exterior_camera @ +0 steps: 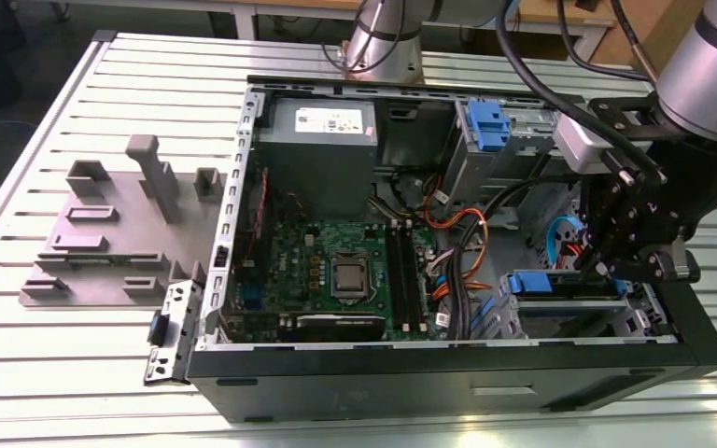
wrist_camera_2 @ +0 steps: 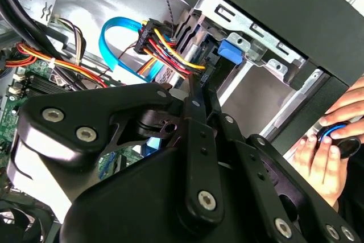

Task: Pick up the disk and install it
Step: 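Insert the first disk wire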

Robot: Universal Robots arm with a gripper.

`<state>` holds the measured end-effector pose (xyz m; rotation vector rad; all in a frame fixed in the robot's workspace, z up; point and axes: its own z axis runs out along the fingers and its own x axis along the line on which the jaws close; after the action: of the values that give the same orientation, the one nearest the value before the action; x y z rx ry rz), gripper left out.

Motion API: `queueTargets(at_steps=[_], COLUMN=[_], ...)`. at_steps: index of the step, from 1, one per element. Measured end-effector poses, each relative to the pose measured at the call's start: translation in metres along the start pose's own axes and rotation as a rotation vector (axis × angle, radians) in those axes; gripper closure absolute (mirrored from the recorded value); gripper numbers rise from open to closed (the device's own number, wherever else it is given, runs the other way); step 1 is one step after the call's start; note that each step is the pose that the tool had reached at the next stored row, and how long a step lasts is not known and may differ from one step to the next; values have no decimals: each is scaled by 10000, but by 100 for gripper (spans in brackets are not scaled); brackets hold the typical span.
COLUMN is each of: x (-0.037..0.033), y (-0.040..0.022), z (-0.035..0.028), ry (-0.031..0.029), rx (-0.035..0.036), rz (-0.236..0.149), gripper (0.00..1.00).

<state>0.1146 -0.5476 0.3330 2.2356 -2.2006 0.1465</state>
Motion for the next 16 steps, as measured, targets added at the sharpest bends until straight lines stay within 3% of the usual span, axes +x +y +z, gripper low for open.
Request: queueTargets(at_steps=[16], x=[-16], y=[3], z=[-6], ry=[16], rx=[-15], rz=[219], gripper=[84])
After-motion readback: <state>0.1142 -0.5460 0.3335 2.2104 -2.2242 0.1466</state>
